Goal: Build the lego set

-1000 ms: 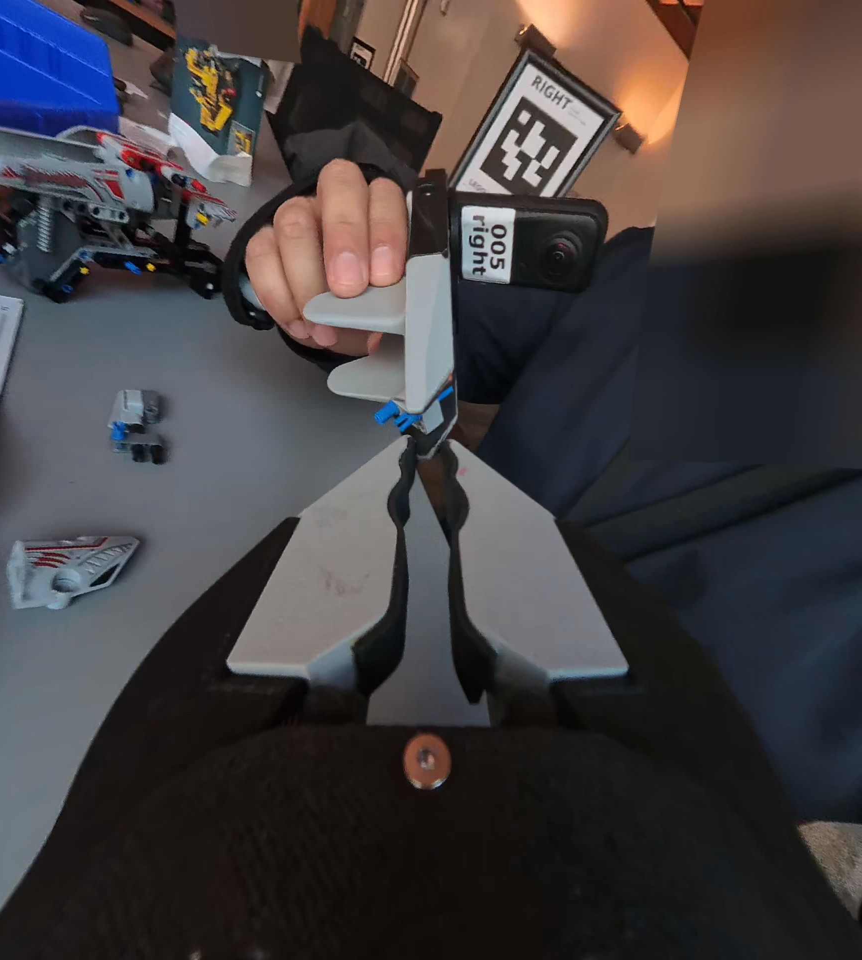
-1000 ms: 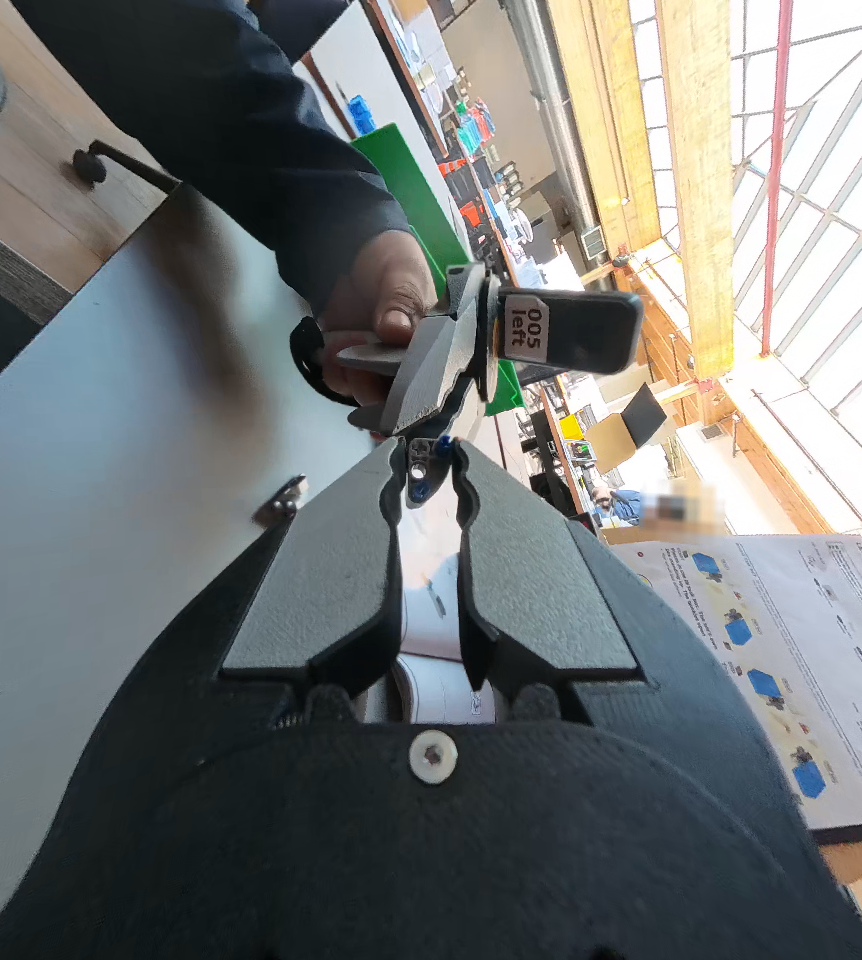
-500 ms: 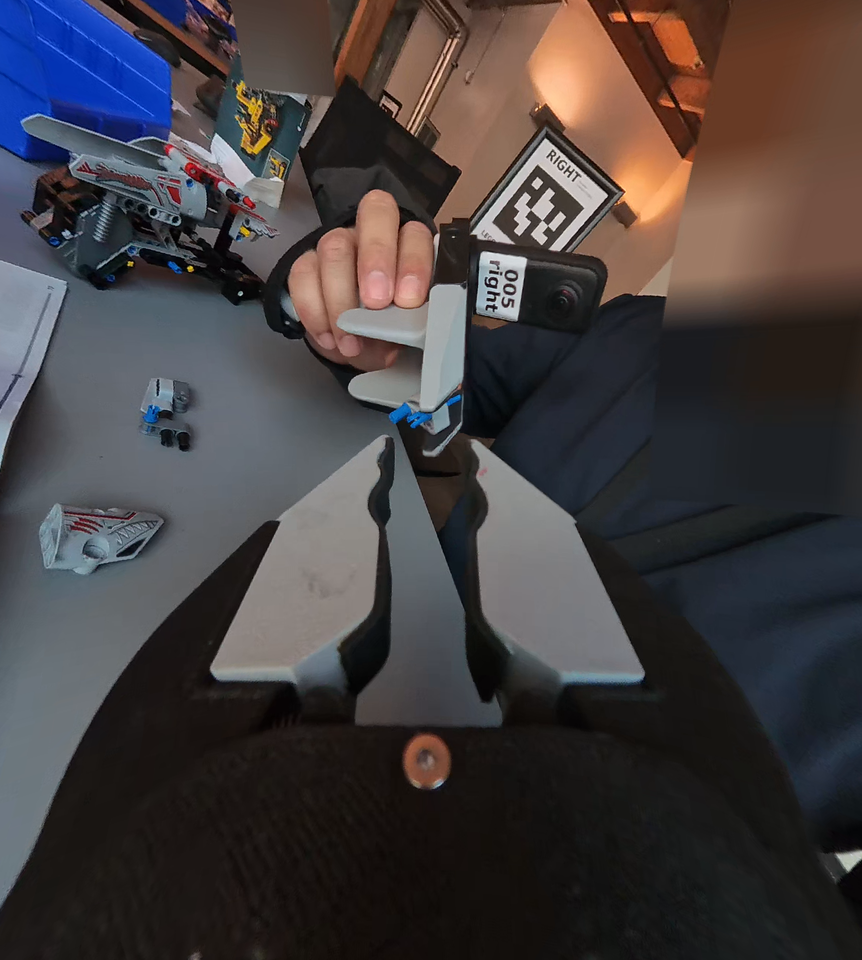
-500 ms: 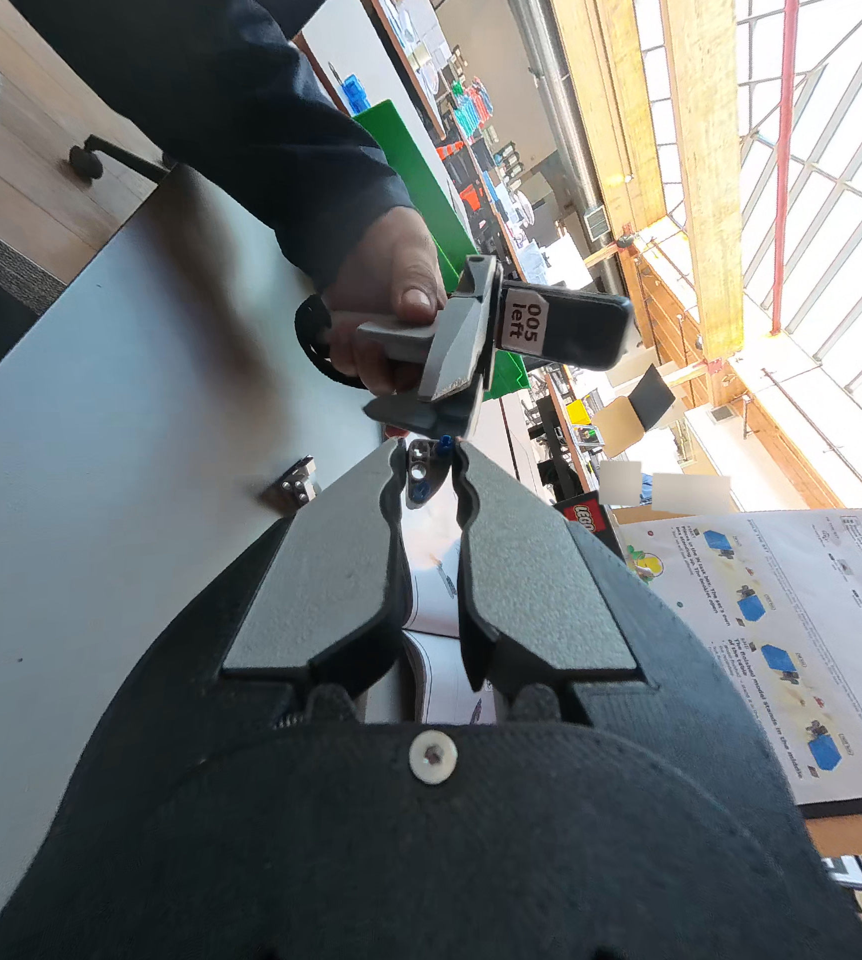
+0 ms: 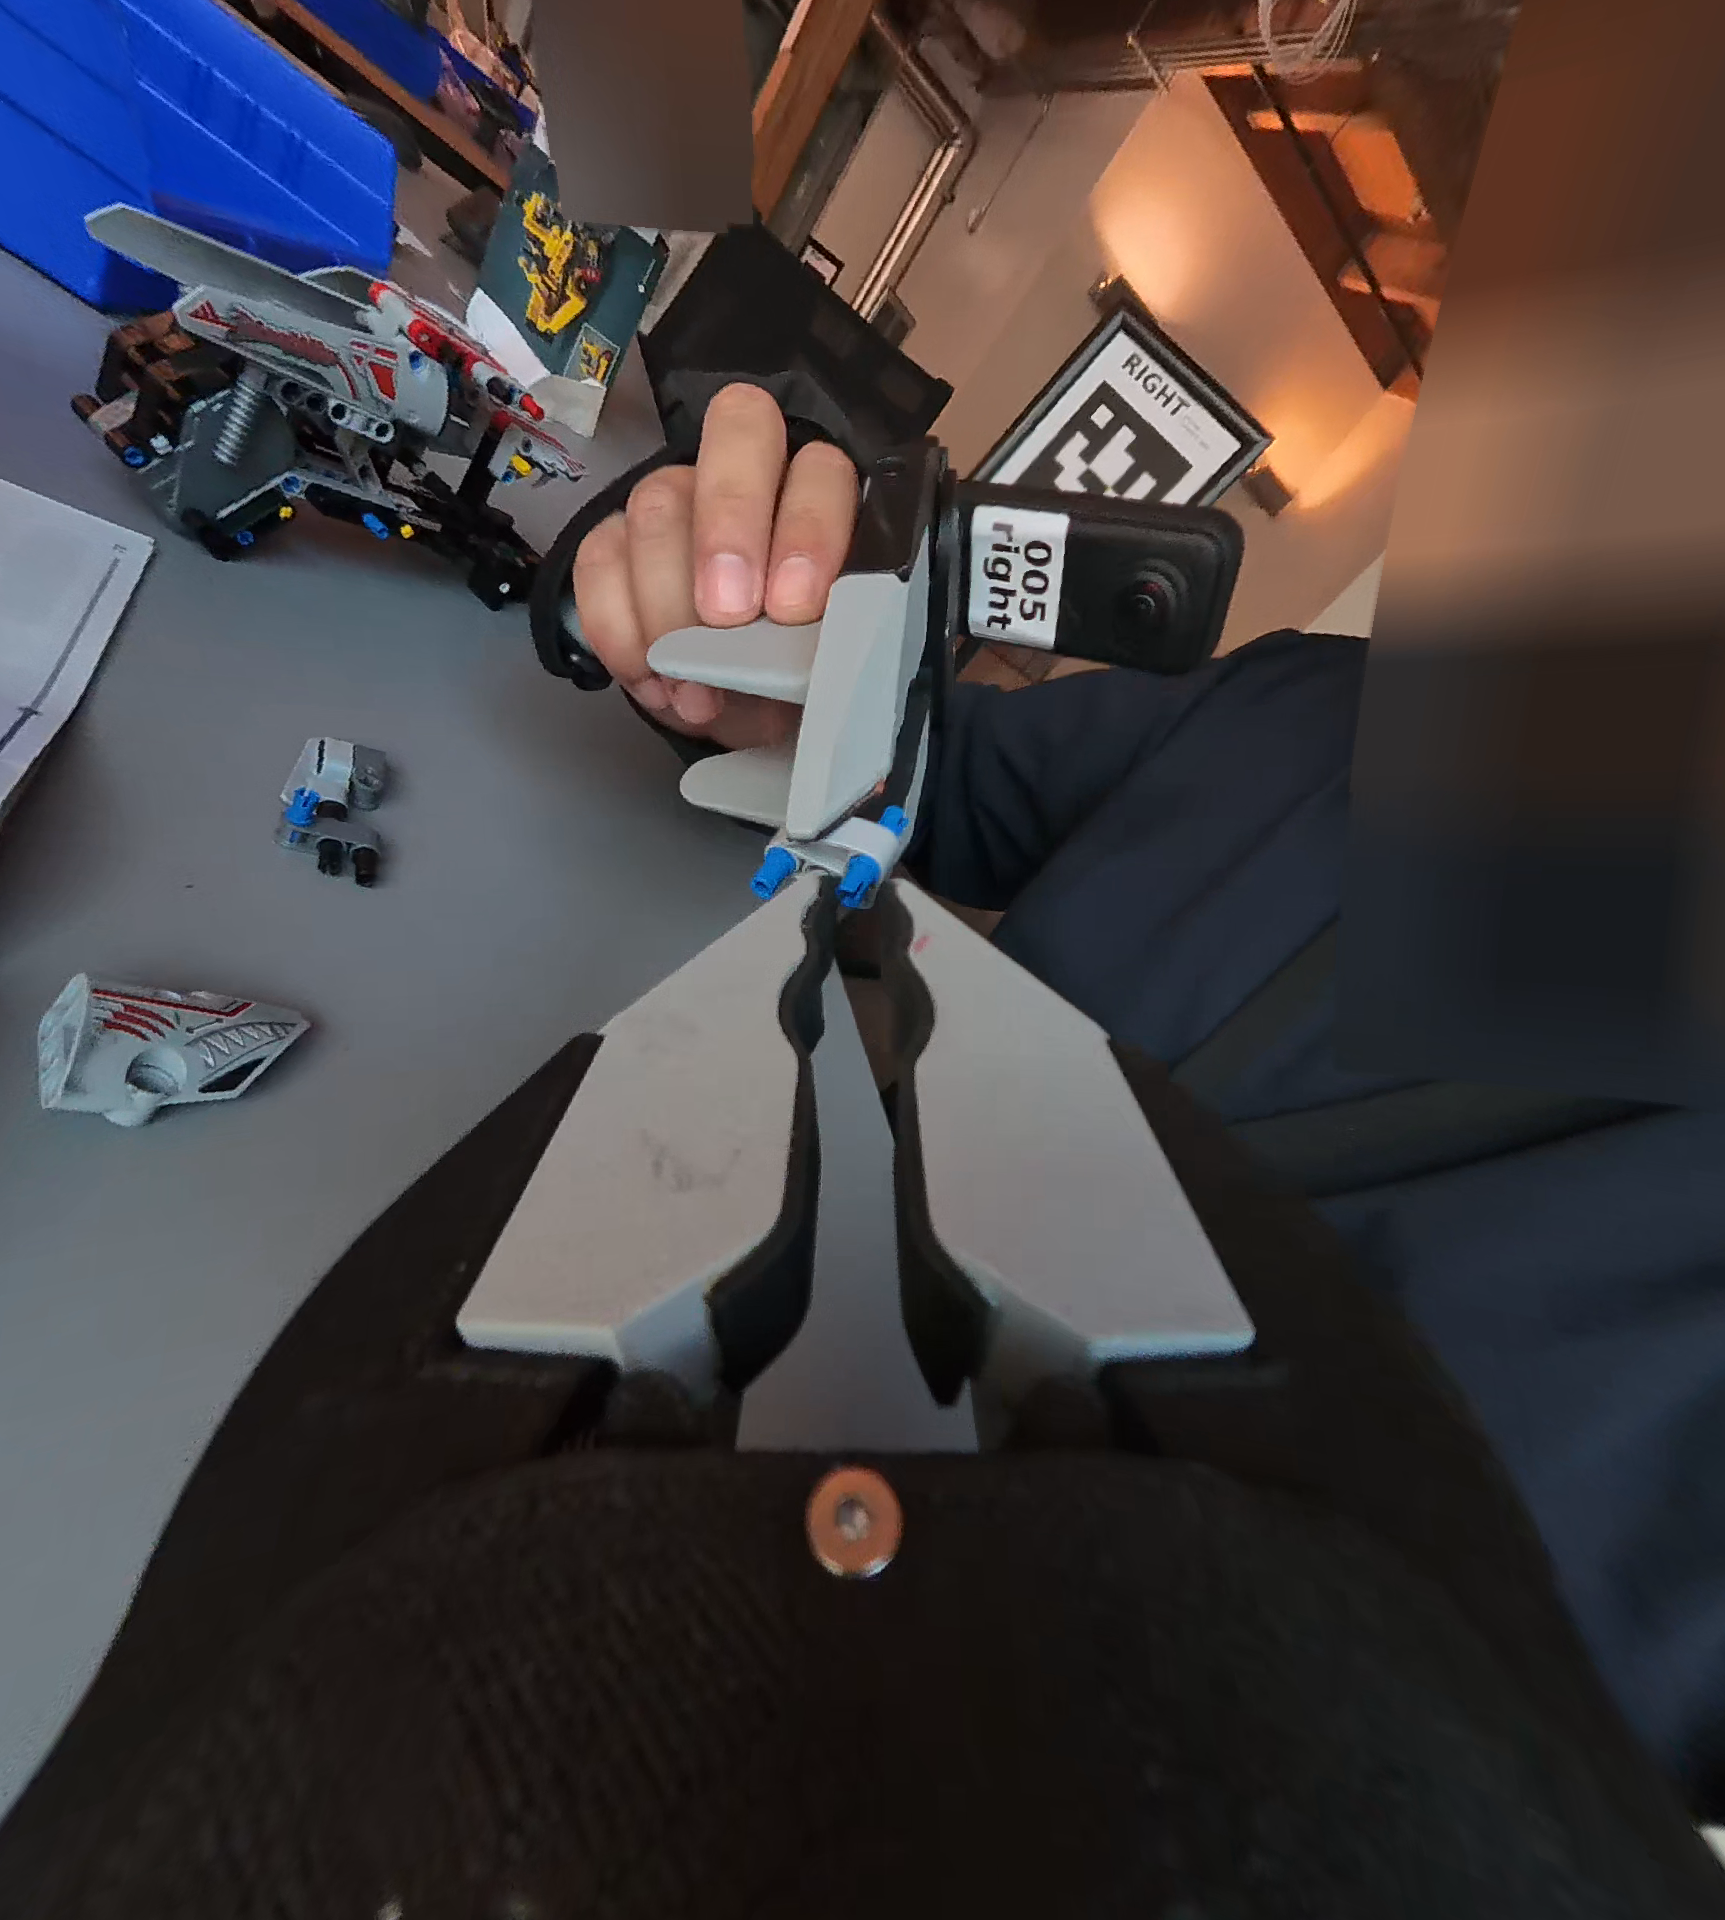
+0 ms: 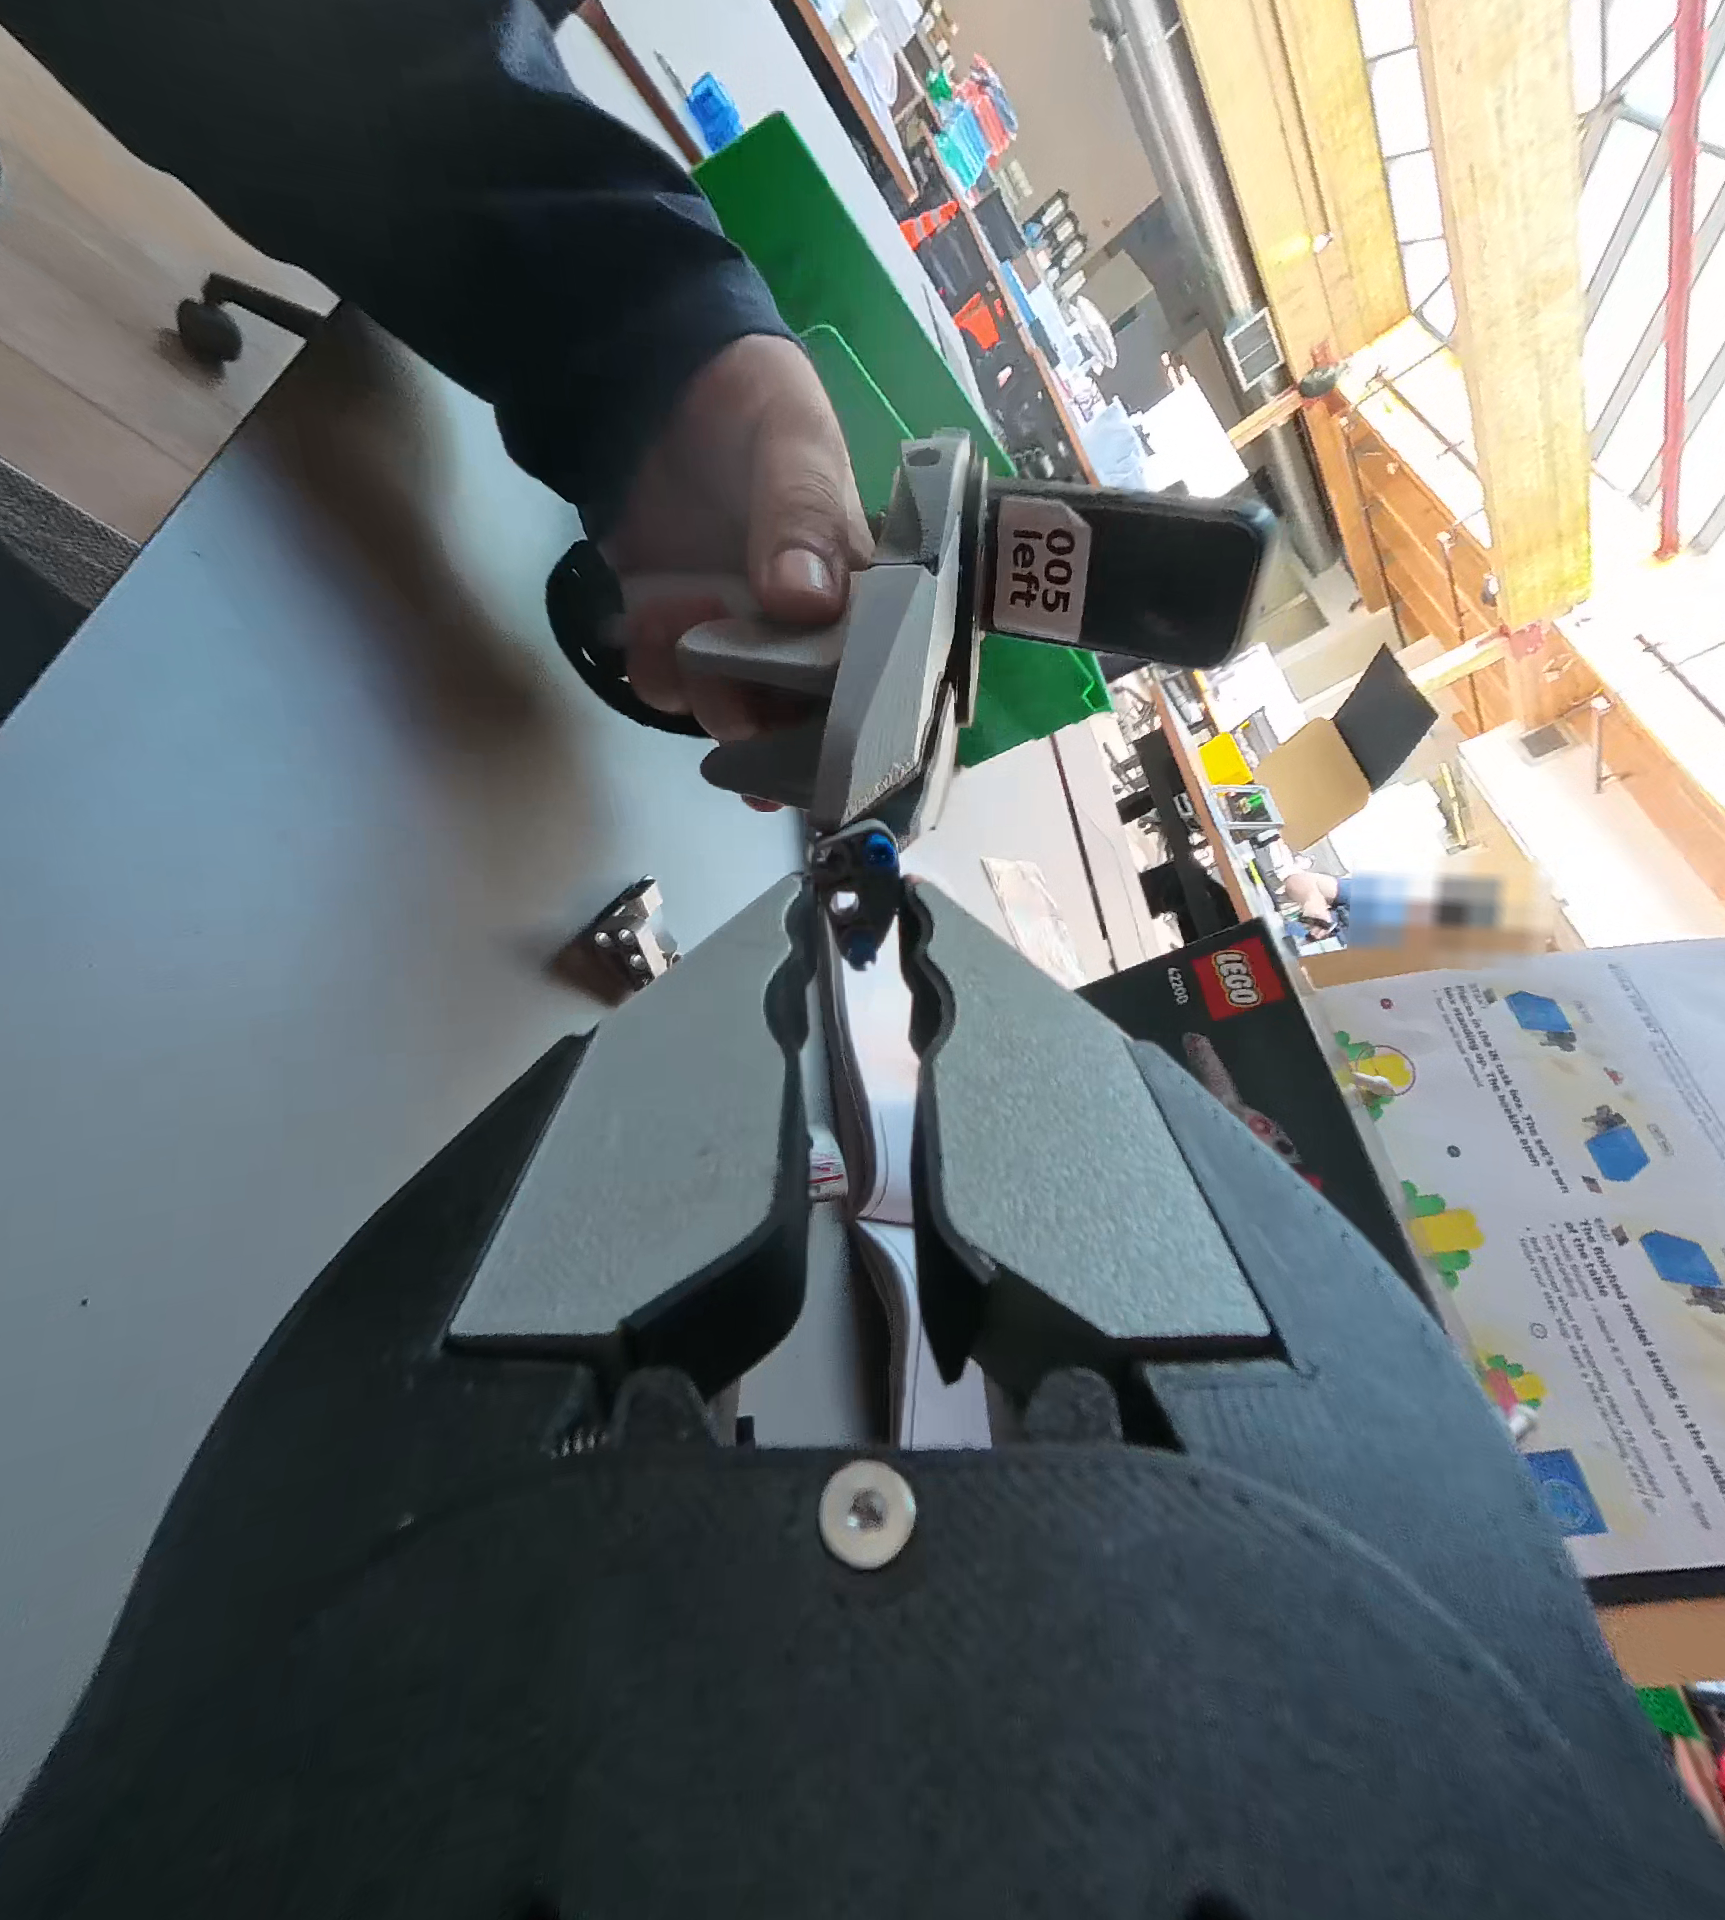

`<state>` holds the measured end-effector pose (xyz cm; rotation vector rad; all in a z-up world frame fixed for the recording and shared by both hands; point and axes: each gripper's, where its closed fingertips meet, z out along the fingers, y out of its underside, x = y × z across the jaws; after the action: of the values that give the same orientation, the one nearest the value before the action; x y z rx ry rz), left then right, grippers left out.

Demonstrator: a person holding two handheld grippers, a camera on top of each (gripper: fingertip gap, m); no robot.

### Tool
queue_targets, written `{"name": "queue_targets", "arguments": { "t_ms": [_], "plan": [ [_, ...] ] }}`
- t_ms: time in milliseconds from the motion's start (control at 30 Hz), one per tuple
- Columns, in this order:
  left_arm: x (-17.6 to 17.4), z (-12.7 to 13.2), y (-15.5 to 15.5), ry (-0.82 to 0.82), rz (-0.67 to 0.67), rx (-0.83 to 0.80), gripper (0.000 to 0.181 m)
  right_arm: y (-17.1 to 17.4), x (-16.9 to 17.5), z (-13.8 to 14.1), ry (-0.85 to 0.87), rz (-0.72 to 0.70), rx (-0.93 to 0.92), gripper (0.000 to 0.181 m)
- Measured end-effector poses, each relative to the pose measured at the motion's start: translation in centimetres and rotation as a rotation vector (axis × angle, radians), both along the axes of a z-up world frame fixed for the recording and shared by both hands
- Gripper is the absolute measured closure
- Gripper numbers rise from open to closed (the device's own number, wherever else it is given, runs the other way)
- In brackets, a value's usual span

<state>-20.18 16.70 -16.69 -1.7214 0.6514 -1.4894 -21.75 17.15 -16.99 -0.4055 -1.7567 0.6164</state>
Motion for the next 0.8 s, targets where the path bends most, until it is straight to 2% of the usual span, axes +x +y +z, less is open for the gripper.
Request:
{"name": "queue_targets", "arguments": {
  "t_ms": [33, 167, 233, 400, 567, 667, 733, 800],
  "plan": [
    [-0.1, -0.1, 0.1, -0.002, 0.013, -0.001, 0.177, 0.1, -0.1, -0.1, -0.01, -0.003, -0.005, 0.169],
    [-0.4, -0.1, -0.1, -0.019, 0.017, 0.014, 0.178, 0.1, -0.1, 0.0, 0.0, -0.006, -0.017, 0.168],
    [-0.5, 0.2, -0.4, -0.055, 0.004, 0.012, 0.18, 0.2, 0.1, 0.4, -0.001, 0.009, -0.059, 0.174],
    [-0.5, -0.9, -0.6, -0.017, 0.01, -0.019, 0.18, 0.2, 0.4, -1.0, -0.118, 0.037, -0.102, 0.176],
    [-2.5, -5.2, -0.3, 0.322, 0.114, -0.008, 0.179, 0.4, 0.5, -4.8, -0.415, 0.013, -0.227, 0.177],
    [-4.4, -7.2, -0.6, 0.599, 0.156, 0.091, 0.164, 0.7, 0.8, -7.5, -0.681, -0.015, -0.388, 0.176],
    [-5.0, -7.8, -0.7, 0.723, 0.151, 0.165, 0.155, 0.1, 1.2, -8.1, -0.852, 0.022, -0.54, 0.176],
    [-4.8, -7.7, -0.6, 0.766, 0.141, 0.216, 0.157, -0.6, 1.6, -8.0, -1.009, 0.065, -0.687, 0.176]
  ]
}}
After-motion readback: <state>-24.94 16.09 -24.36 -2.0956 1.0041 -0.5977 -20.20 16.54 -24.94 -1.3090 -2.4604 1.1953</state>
